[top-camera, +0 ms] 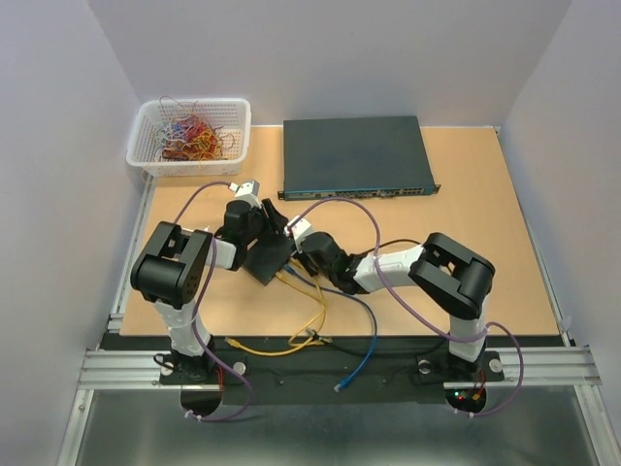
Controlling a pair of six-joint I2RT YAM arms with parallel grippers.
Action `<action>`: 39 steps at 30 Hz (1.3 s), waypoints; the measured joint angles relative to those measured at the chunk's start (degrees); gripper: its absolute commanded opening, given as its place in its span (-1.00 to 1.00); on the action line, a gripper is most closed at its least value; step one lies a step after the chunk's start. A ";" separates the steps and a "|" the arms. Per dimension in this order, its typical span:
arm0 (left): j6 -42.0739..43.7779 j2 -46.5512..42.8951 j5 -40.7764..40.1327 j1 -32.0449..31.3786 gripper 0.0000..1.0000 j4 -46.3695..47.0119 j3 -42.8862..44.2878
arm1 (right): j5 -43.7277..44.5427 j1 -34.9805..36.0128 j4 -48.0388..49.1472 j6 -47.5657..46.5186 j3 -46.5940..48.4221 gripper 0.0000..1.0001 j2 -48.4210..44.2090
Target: Insert the plug into the switch port
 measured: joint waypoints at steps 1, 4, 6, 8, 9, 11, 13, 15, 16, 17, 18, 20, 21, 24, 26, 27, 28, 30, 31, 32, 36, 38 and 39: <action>0.22 0.13 -0.39 -0.04 0.12 0.31 0.00 | -0.09 -0.02 -0.74 -0.26 0.68 -0.99 0.15; 0.85 0.35 -1.75 -0.04 0.11 0.79 0.00 | -0.44 -0.42 -2.67 -1.57 3.23 -0.99 1.18; 1.07 0.46 -2.27 -0.04 0.10 0.96 0.07 | -0.76 -0.68 -3.52 -2.12 4.04 -0.99 1.49; 1.33 0.55 -2.69 -0.07 0.09 1.14 0.07 | -1.14 -0.85 -4.72 -2.67 5.03 -0.99 1.70; 1.42 0.57 -2.89 -0.09 0.08 1.18 0.07 | -1.27 -0.96 -5.11 -2.86 5.42 -0.99 1.90; 1.99 0.61 -3.58 -0.17 0.07 1.20 0.15 | -1.57 -1.16 -5.81 -3.15 6.43 -0.99 2.27; 2.71 0.66 -4.68 -0.35 0.06 1.18 0.22 | -1.81 -1.46 -6.73 -3.54 7.50 -0.99 2.97; 3.61 0.66 -6.10 -0.74 0.06 0.85 0.39 | -1.88 -1.57 -7.39 -3.98 8.15 -0.99 3.26; 3.98 0.66 -6.67 -1.03 0.06 0.59 0.61 | -1.97 -1.60 -7.91 -4.20 8.48 -0.99 3.30; 4.48 0.66 -7.43 -1.31 0.06 0.13 0.83 | -2.14 -1.60 -8.48 -4.42 8.90 -0.99 3.32; 5.07 0.66 -8.35 -1.75 0.06 -0.70 1.31 | -2.36 -1.64 -9.84 -4.66 9.79 -0.99 3.41; 5.60 0.70 -9.42 -2.16 0.06 -2.05 2.16 | -3.04 -1.81 -12.46 -5.07 11.47 -0.99 3.82; 5.81 0.76 -9.84 -2.29 0.06 -2.67 2.58 | -3.32 -1.92 -13.97 -5.25 12.50 -0.99 4.11; 6.08 0.92 -10.71 -2.38 0.08 -4.79 3.96 | -3.67 -2.08 -16.24 -5.66 14.53 -0.99 4.94; 6.27 0.92 -11.63 -2.58 0.08 -7.26 5.38 | -3.69 -2.12 -16.46 -5.64 14.88 -0.99 5.20; 6.34 0.92 -12.11 -2.67 0.09 -8.63 6.05 | -3.69 -2.14 -16.44 -5.60 14.88 -0.99 5.20; 6.40 0.92 -12.50 -2.84 0.12 -10.62 7.23 | -3.69 -2.14 -16.41 -5.57 14.88 -0.97 5.20; 6.69 1.05 -13.03 -3.10 0.13 -14.36 9.44 | -3.65 -2.14 -16.02 -5.18 14.86 -0.93 5.33; 6.82 1.27 -13.27 -3.17 0.13 -16.81 11.08 | -3.63 -2.14 -15.78 -5.07 14.86 -0.92 5.42; 7.02 1.57 -13.44 -3.19 0.13 -19.06 12.63 | -3.45 -2.14 -15.37 -4.83 14.86 -0.89 5.57; 7.23 2.16 -13.66 -2.67 0.14 -24.59 15.98 | -2.95 -2.14 -13.40 -4.68 14.99 -0.88 6.43; 7.17 2.16 -13.27 -1.57 0.14 -25.92 16.55 | -2.91 -2.14 -13.16 -4.74 16.06 -0.88 7.30; 7.04 2.16 -12.98 -0.33 0.14 -26.49 16.85 | -3.02 -2.19 -13.05 -4.74 17.64 -0.89 8.57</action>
